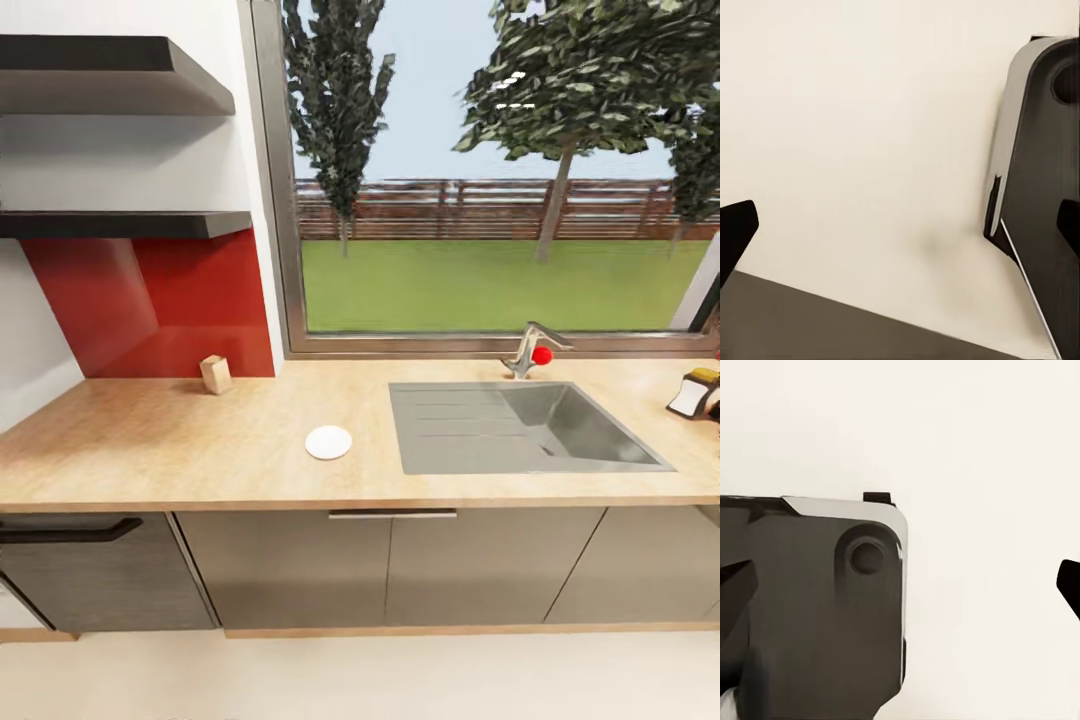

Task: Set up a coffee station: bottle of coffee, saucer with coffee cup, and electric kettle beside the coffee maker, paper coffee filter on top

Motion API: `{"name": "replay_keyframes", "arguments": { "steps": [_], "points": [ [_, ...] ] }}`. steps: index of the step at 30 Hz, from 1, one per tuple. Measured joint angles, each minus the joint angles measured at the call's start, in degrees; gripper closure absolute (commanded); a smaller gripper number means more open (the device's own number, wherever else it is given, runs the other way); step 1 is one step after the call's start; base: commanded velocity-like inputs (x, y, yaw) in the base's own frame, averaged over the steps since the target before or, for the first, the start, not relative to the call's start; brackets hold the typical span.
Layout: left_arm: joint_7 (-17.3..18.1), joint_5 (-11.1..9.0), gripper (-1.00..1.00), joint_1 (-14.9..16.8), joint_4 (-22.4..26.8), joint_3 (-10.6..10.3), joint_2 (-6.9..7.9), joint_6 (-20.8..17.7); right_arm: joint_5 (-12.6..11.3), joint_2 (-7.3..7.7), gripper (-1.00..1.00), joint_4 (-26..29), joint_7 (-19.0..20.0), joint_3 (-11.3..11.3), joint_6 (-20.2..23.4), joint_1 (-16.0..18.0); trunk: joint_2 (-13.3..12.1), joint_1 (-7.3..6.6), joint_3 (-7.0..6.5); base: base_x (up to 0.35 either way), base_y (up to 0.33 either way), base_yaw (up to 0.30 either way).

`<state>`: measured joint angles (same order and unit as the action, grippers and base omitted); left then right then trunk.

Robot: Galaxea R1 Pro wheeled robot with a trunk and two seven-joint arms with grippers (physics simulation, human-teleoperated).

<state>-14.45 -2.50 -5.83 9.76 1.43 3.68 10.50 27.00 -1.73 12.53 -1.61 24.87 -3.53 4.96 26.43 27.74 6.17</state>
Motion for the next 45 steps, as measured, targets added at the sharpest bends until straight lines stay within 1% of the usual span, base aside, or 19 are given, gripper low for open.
{"name": "replay_keyframes", "arguments": {
  "steps": [5,10,12,14,16,17,20,21,22,24,26,28,31,32,33,35,39,43,45],
  "points": [
    [0.00,0.05,-1.00,0.56,1.02,-0.05,0.20,0.66,-0.02,0.03,-1.00,2.24,0.01,0.03,-0.04,0.00,0.00,-0.01,0.00,-0.016,0.000,0.000],
    [0.06,0.30,-1.00,1.71,3.74,-0.14,0.32,4.32,-0.04,-0.12,-1.00,7.33,0.12,-0.19,-0.20,0.00,0.00,-0.01,0.00,-0.003,0.000,0.000],
    [0.06,0.33,-1.00,2.43,5.12,-0.15,0.44,5.35,-0.06,-0.34,-1.00,9.43,0.17,-0.28,-0.83,-0.01,0.00,-0.01,0.00,0.000,0.000,0.000],
    [0.08,0.31,-1.00,3.16,6.69,-0.11,0.53,5.98,-0.09,-0.98,-1.00,11.21,0.21,-0.37,-2.38,0.01,0.00,-0.01,0.00,0.000,0.000,0.000],
    [0.11,0.27,-1.00,3.93,8.99,-0.03,0.59,6.46,-0.09,-1.80,-1.00,13.04,0.24,-0.44,-5.66,0.05,0.00,-0.01,-0.01,0.000,0.000,0.000],
    [0.12,0.24,-1.00,4.08,9.69,0.00,0.60,6.53,-0.09,-1.96,-1.00,13.39,0.25,-0.45,-6.61,0.05,0.00,-0.01,0.00,0.000,0.000,0.000],
    [0.36,0.23,-1.00,4.49,14.46,0.00,0.61,6.79,-0.09,-2.98,-1.00,14.34,0.34,-0.53,-11.57,0.07,0.00,-0.01,0.00,0.000,0.000,0.000],
    [0.51,0.22,-1.00,4.56,16.08,0.01,0.63,6.86,-0.08,-3.57,-1.00,14.49,0.37,-0.54,-13.14,0.07,0.00,-0.01,0.00,0.000,0.000,0.000],
    [0.81,0.24,-1.00,5.03,20.36,0.02,0.66,7.32,0.00,-4.92,-1.00,14.75,0.41,-0.58,-16.94,0.15,0.00,-0.01,-0.01,0.000,0.000,0.000],
    [0.96,0.16,-1.00,5.21,24.40,0.05,0.60,8.65,-0.01,-5.78,-1.00,14.77,0.42,-0.55,-19.10,0.35,0.00,-0.01,-0.01,0.000,0.000,0.000],
    [1.00,0.14,-1.00,5.36,27.22,0.14,0.57,10.48,0.00,-6.38,-1.00,14.85,0.42,-0.65,-20.54,1.06,0.00,-0.01,-0.01,0.000,0.000,0.000],
    [1.02,0.06,-1.00,5.92,30.05,0.27,0.41,12.39,-0.02,-7.32,-1.00,14.91,0.38,-1.82,-22.52,3.13,-0.01,-0.01,-0.02,0.000,0.000,0.000],
    [1.03,-0.03,-1.00,7.13,32.61,0.20,-0.09,13.18,-0.06,-8.12,-1.00,14.96,0.34,-2.79,-23.94,5.29,-0.01,0.00,-0.02,0.000,0.000,0.000],
    [1.08,0.09,-1.00,8.66,36.29,0.03,-0.77,13.66,-0.16,-8.20,-1.00,15.73,0.28,-3.16,-25.52,8.09,-0.01,0.00,-0.04,0.000,0.000,0.000],
    [1.07,-0.03,-1.00,11.29,40.46,0.02,-1.12,13.35,-0.19,-8.20,-1.00,16.40,0.26,-3.24,-25.96,11.88,-0.02,0.00,-0.04,0.000,0.000,0.000],
    [1.05,-0.24,-1.00,12.56,43.08,0.06,-1.17,13.10,-0.22,-8.20,-1.00,16.57,0.22,-3.26,-26.06,13.69,-0.02,0.00,-0.03,0.000,0.000,0.000],
    [0.89,-0.39,-1.00,14.67,46.60,0.11,-1.17,12.82,-0.26,-8.20,-1.00,16.66,0.19,-3.26,-26.12,17.16,-0.01,-0.01,-0.03,0.000,0.000,0.000],
    [0.80,-0.49,-1.00,15.86,49.36,0.15,-1.20,12.72,-0.27,-8.20,-1.00,16.71,0.18,-3.26,-26.13,19.73,-0.01,-0.01,-0.02,0.000,0.000,0.000],
    [0.71,-0.60,-1.00,16.92,52.22,0.15,-1.24,12.43,-0.28,-8.20,-1.00,17.22,0.18,-3.27,-26.13,22.40,-0.01,-0.01,-0.03,0.000,0.000,0.000]
  ]
}}
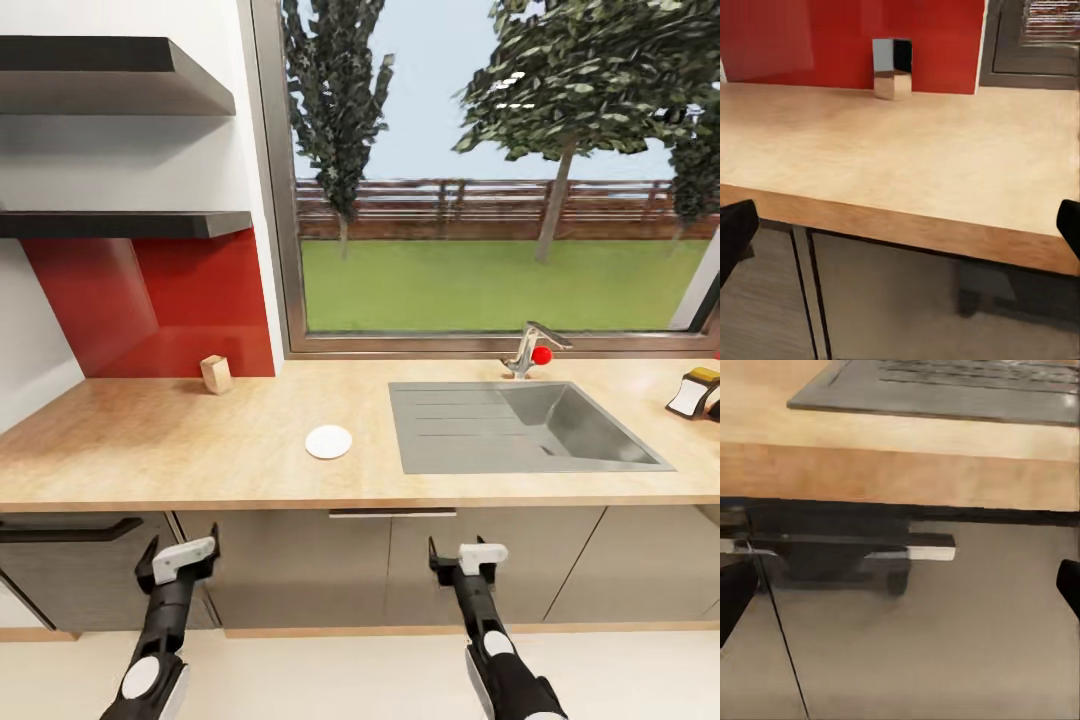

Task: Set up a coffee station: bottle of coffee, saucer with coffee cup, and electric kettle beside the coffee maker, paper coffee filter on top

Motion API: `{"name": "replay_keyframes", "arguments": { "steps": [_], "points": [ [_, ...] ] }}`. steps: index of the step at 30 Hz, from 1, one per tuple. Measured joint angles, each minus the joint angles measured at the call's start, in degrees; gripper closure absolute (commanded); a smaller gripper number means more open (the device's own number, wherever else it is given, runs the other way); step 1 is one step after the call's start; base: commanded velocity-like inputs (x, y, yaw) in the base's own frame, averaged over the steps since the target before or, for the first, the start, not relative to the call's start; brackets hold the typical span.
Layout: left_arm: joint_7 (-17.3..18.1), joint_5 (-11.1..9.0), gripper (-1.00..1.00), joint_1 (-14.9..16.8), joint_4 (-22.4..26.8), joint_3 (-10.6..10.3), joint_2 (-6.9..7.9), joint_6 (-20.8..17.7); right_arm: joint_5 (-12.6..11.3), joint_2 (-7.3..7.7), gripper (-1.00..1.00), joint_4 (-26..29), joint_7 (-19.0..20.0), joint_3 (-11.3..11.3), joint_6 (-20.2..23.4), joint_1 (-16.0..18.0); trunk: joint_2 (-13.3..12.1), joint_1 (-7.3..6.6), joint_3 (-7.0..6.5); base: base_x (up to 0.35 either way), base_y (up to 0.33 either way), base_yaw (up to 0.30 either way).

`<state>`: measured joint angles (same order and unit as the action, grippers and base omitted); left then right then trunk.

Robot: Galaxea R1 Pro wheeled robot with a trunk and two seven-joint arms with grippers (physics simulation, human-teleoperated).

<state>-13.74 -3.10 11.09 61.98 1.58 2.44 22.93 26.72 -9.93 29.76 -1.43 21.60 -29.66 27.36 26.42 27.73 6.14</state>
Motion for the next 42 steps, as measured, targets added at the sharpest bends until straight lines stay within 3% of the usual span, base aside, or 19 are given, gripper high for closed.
{"name": "replay_keyframes", "arguments": {
  "steps": [2,11,14,15,16,19,20,23,24,26,27,28,29,32,34,39,42],
  "points": [
    [-0.02,-0.08,-1.00,1.02,1.17,0.00,-0.02,-0.79,0.00,0.00,-1.00,0.12,0.00,0.00,0.02,1.18,0.00,0.00,0.01,0.000,0.000,0.000],
    [0.65,-0.22,-1.00,11.51,2.57,0.00,-0.17,-18.09,-0.13,0.00,-1.00,0.01,-0.03,-0.07,1.19,9.11,0.00,0.00,0.01,0.000,0.000,0.000],
    [5.58,-0.20,-1.00,17.83,1.99,0.00,-0.18,-29.79,-0.23,0.00,-1.00,-0.13,-0.07,-0.09,7.85,13.51,-0.01,0.00,-0.01,0.000,0.000,0.000],
    [11.14,-0.18,-1.00,22.41,0.21,0.17,0.16,-39.72,-0.24,0.01,-1.00,-0.04,-0.07,-0.12,15.15,16.61,-0.04,0.01,-0.01,0.000,0.000,0.000],
    [17.40,-0.13,-1.00,30.97,-5.53,0.26,0.69,-51.29,-0.25,0.01,-1.00,0.04,-0.01,-0.15,25.18,21.60,-0.05,0.02,-0.02,0.000,0.000,0.000],
    [18.91,-0.12,-1.00,36.70,-9.83,0.30,0.78,-56.45,-0.20,0.01,-1.00,-0.08,0.62,-0.04,30.69,25.19,-0.01,0.00,-0.01,0.000,0.000,0.000],
    [19.37,-0.15,-1.00,39.99,-12.90,0.33,0.84,-60.38,-0.17,0.01,-1.00,-0.14,2.76,-0.08,36.31,27.93,-0.03,0.01,-0.02,0.000,0.000,0.000],
    [19.77,-0.19,-1.00,44.40,-16.66,0.34,0.88,-64.74,-0.28,0.02,-1.00,-0.13,7.08,-0.18,45.57,32.11,0.00,-0.01,-0.01,0.000,0.000,0.000],
    [21.23,-0.24,-1.00,46.54,-18.29,0.31,0.92,-66.69,-0.30,0.02,-1.00,-0.10,8.89,-0.17,50.54,34.23,-0.01,0.00,-0.02,0.000,0.000,0.000],
    [23.72,-0.21,-1.00,47.91,-19.26,0.29,1.05,-68.91,-0.26,0.02,-1.00,-0.13,9.63,-0.16,53.67,35.60,-0.01,-0.01,0.00,0.000,0.000,0.000],
    [28.38,-0.08,-1.00,48.86,-20.03,0.24,1.19,-72.41,-0.27,0.01,-1.00,-0.14,10.21,-0.16,56.84,36.51,-0.01,-0.01,0.00,0.000,0.000,0.000],
    [29.73,0.09,-1.00,49.01,-20.16,0.22,1.23,-73.19,-0.27,0.02,-1.00,-0.16,10.55,-0.16,57.55,36.66,-0.01,-0.01,0.00,0.000,0.000,0.000],
    [33.80,0.28,-1.00,49.27,-20.42,0.26,1.65,-75.02,-0.30,0.01,-1.00,-0.36,13.88,-0.08,59.04,36.96,-0.01,-0.01,0.00,0.000,0.000,0.000],
    [38.28,0.04,-1.00,48.94,-20.22,0.33,3.82,-76.19,-0.24,0.01,-1.00,-0.62,22.63,-0.02,59.88,37.12,-0.01,-0.01,0.01,0.000,0.000,0.000],
    [40.35,0.02,-1.00,48.74,-20.01,0.34,4.85,-76.26,-0.16,0.01,-1.00,-0.70,25.65,-0.01,60.09,37.14,-0.01,-0.01,0.00,0.000,0.000,0.000],
    [43.02,0.52,-1.00,48.41,-19.76,0.34,6.41,-76.13,-0.09,0.01,-1.00,-0.85,28.57,0.00,60.31,37.17,-0.01,-0.01,0.00,0.045,0.000,0.000],
    [43.33,0.61,-1.00,48.36,-19.73,0.34,7.01,-76.19,-0.09,0.01,-1.00,-4.09,29.15,0.06,60.21,37.18,0.00,-0.04,0.01,0.287,0.000,0.000]
  ]
}}
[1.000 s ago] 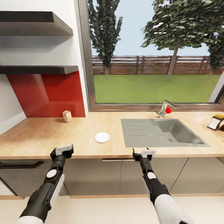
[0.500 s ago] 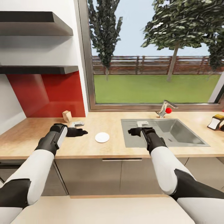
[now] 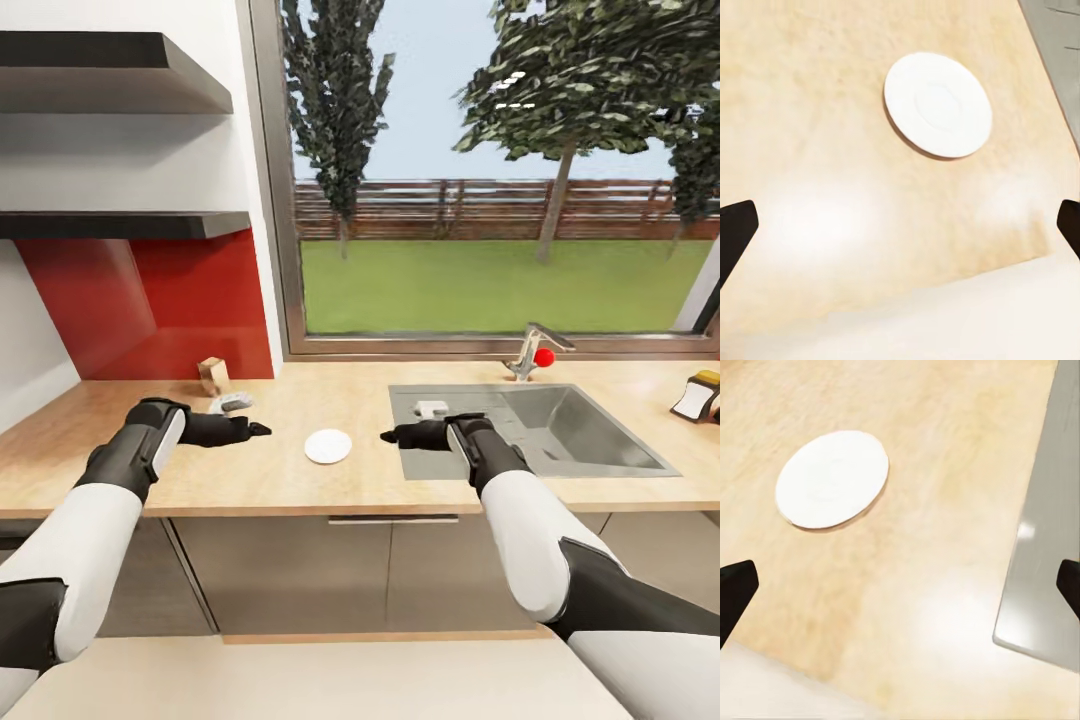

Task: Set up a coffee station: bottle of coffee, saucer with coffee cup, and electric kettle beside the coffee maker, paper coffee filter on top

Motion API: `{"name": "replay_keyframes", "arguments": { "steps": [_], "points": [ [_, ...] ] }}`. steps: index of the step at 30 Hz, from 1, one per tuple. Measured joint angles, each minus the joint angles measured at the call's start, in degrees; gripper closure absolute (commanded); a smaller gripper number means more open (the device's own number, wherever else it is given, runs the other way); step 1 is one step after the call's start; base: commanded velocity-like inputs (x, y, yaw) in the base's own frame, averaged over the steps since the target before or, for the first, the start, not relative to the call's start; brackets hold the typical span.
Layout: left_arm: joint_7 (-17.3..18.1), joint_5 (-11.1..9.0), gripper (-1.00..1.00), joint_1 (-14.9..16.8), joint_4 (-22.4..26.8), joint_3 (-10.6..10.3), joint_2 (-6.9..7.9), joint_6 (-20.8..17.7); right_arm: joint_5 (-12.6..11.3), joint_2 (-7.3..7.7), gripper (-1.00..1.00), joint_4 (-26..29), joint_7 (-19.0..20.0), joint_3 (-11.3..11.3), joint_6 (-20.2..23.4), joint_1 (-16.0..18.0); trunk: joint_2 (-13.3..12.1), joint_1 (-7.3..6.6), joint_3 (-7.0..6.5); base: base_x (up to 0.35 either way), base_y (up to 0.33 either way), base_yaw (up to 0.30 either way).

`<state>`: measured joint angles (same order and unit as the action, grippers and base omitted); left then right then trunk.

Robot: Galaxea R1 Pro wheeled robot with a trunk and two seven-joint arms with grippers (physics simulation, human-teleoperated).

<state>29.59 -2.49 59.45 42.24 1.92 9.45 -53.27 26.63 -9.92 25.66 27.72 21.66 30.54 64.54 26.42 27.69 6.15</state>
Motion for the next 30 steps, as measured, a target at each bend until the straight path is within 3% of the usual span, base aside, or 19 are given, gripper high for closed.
{"name": "replay_keyframes", "arguments": {
  "steps": [22,27,30],
  "points": [
    [0.04,-0.33,-1.00,-0.09,-0.65,-0.26,-0.09,0.09,-0.07,-0.03,-1.00,-13.07,0.65,0.12,-0.09,0.02,0.00,0.00,0.00,0.334,0.000,0.000],
    [0.13,-0.57,-1.00,-0.15,-0.84,-0.34,-0.26,0.03,0.00,-0.03,-1.00,-16.50,5.47,0.01,-0.12,-0.01,-0.01,0.01,0.00,0.285,0.000,0.000],
    [0.15,-0.57,-1.00,-2.53,-0.58,-0.30,-0.29,0.03,0.05,-0.04,-1.00,-19.34,7.10,-0.03,-0.15,-0.04,-0.02,0.03,0.01,0.077,0.000,0.000]
  ]
}}
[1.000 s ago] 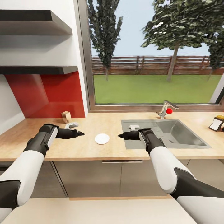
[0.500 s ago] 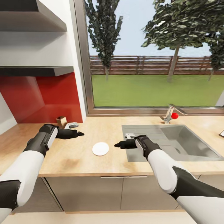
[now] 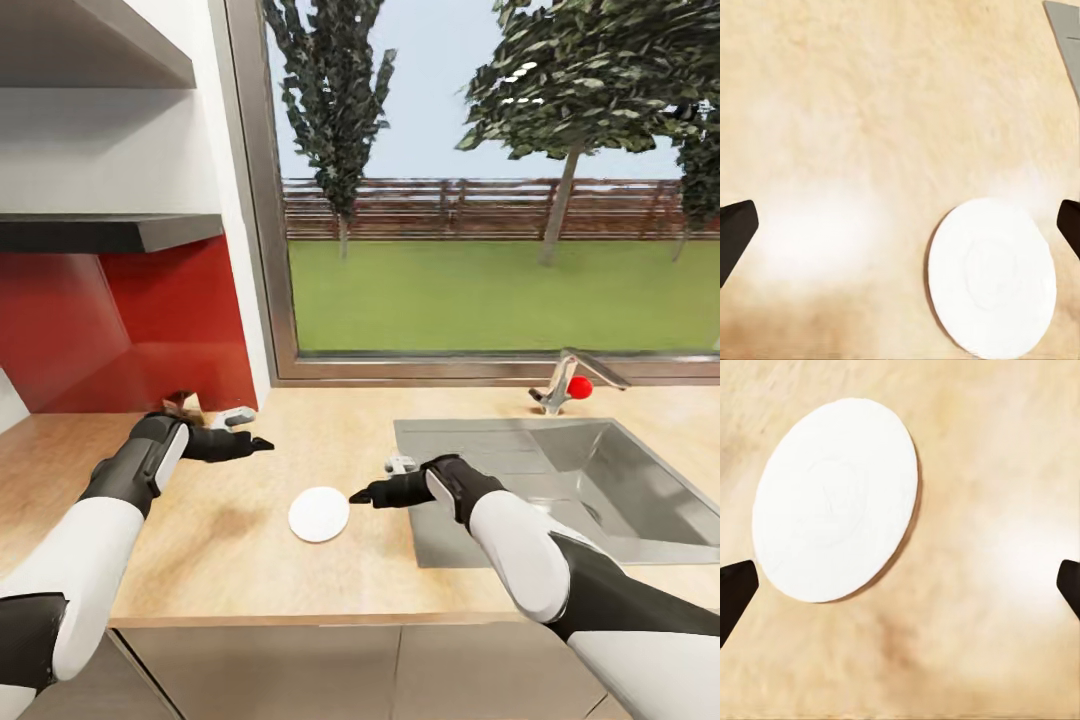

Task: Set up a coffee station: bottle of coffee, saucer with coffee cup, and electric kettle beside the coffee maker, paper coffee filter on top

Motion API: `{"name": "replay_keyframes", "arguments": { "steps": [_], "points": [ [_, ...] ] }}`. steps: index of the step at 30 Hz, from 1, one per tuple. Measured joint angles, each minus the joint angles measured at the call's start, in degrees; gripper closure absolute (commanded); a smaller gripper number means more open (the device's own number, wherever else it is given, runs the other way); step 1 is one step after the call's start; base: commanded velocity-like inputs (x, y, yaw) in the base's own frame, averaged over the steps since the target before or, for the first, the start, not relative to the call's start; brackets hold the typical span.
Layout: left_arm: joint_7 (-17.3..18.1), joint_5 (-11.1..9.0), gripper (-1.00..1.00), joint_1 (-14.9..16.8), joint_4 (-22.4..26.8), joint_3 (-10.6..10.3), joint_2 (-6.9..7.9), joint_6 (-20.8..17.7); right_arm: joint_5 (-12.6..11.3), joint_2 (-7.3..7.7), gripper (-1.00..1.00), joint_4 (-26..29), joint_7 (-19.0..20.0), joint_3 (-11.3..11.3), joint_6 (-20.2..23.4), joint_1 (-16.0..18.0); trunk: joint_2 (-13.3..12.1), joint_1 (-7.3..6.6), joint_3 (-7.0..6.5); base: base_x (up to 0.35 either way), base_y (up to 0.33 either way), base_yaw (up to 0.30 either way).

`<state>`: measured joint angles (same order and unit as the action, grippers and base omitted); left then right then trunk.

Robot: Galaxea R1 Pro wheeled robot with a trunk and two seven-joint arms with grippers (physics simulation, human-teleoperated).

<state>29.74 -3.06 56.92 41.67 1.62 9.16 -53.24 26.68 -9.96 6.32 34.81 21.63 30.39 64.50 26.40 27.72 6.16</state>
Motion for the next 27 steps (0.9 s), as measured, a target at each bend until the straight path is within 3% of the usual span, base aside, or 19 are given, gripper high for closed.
{"name": "replay_keyframes", "arguments": {
  "steps": [5,18,27],
  "points": [
    [0.09,-0.12,-1.00,-2.03,0.16,0.18,0.11,-0.10,0.02,-0.01,-1.00,-3.15,0.34,0.02,-0.02,0.00,0.01,0.00,-0.01,0.024,0.000,0.000],
    [0.28,-0.22,-1.00,-2.48,-0.37,0.13,-0.07,-0.54,0.07,-0.01,-1.00,-4.96,0.51,0.04,-0.02,-0.04,0.01,-0.01,-0.01,0.154,0.000,0.000],
    [3.80,-0.19,-1.00,-3.49,-1.16,0.28,-0.04,-0.84,0.08,-0.01,-1.00,-5.03,0.63,0.03,-0.02,-0.17,0.01,0.00,-0.01,0.112,0.000,0.000]
  ]
}}
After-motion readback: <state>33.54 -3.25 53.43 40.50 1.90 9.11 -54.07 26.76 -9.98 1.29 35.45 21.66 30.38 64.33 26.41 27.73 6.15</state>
